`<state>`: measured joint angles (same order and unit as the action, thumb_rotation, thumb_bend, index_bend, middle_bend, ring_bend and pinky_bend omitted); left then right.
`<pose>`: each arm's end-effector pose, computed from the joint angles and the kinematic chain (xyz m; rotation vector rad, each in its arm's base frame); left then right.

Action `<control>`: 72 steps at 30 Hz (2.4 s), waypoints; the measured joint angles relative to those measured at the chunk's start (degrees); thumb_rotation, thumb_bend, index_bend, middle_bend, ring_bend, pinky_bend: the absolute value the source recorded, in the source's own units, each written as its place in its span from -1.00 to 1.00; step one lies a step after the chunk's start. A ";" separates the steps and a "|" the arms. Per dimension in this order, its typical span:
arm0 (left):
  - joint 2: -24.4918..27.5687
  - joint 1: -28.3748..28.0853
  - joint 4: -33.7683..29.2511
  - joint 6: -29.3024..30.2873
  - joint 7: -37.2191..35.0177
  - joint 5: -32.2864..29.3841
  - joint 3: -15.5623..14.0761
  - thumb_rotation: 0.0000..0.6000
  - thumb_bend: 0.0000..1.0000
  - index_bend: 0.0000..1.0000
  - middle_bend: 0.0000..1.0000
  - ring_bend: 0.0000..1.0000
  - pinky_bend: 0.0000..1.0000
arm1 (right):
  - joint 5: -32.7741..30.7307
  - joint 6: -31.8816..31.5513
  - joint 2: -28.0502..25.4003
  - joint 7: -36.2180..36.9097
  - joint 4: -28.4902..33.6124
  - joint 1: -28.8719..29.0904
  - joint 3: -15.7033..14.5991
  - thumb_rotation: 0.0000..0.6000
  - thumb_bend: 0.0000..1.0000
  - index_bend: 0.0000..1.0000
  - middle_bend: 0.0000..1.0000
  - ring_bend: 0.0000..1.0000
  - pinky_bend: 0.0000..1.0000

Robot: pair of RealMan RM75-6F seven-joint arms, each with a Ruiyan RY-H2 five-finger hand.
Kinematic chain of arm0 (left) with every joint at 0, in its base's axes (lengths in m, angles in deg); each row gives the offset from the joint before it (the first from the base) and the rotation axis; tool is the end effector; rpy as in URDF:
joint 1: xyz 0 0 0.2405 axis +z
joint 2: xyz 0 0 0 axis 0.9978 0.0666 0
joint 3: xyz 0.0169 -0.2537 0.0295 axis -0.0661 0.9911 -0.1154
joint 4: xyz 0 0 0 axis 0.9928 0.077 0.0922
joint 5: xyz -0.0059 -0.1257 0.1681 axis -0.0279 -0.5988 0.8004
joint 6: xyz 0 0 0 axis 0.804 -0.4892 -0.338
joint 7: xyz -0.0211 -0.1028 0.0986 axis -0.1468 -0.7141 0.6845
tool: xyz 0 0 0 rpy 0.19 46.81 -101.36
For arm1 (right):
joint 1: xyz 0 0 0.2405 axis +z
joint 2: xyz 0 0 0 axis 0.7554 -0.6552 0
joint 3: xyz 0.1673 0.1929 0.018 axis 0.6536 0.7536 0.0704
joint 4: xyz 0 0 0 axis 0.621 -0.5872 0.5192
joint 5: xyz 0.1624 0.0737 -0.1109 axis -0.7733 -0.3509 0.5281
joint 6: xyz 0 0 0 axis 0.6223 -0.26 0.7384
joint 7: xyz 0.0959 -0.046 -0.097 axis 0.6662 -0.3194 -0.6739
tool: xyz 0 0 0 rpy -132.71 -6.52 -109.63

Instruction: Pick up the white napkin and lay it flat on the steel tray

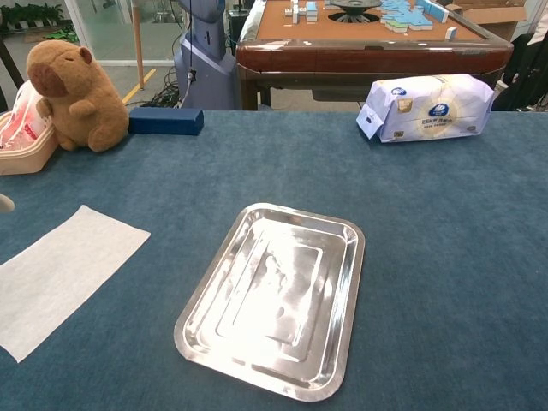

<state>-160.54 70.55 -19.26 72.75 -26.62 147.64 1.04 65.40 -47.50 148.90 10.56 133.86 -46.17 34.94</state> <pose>-0.3110 0.2136 0.0867 -1.9098 -0.5082 -0.8962 -0.3140 -0.1730 0.1746 1.3533 -0.8740 0.9589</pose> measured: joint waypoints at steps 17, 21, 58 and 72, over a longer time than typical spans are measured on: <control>-5.13 0.14 7.12 -1.81 -1.16 -2.73 -0.77 1.00 -0.95 -0.41 0.84 0.31 0.47 | 0.14 0.20 -0.05 -0.38 0.13 -0.06 -0.13 1.00 -1.00 -0.51 -0.42 -0.66 -0.27; -6.33 0.22 9.34 -2.46 -1.59 -3.34 -1.05 1.00 -0.95 -0.40 0.85 0.32 0.47 | 0.22 0.14 -0.07 -0.40 0.21 -0.10 -0.16 1.00 -1.00 -0.51 -0.42 -0.66 -0.27; -8.64 0.53 13.28 -3.37 -3.01 -5.45 -2.43 1.00 -0.76 -0.01 0.78 0.28 0.46 | -0.64 1.29 -0.01 -1.54 0.44 0.12 -0.10 1.00 -1.00 -0.51 -0.42 -0.66 -0.27; -9.16 0.37 13.87 -4.33 -2.81 -6.05 -2.62 1.00 -0.68 0.00 0.78 0.28 0.46 | -0.71 1.30 -0.06 -1.31 0.40 0.10 -0.06 1.00 -1.00 -0.51 -0.42 -0.66 -0.27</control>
<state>-169.69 70.92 -5.39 68.42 -29.43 141.59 -1.59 64.69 -46.20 148.84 9.25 134.26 -46.07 34.88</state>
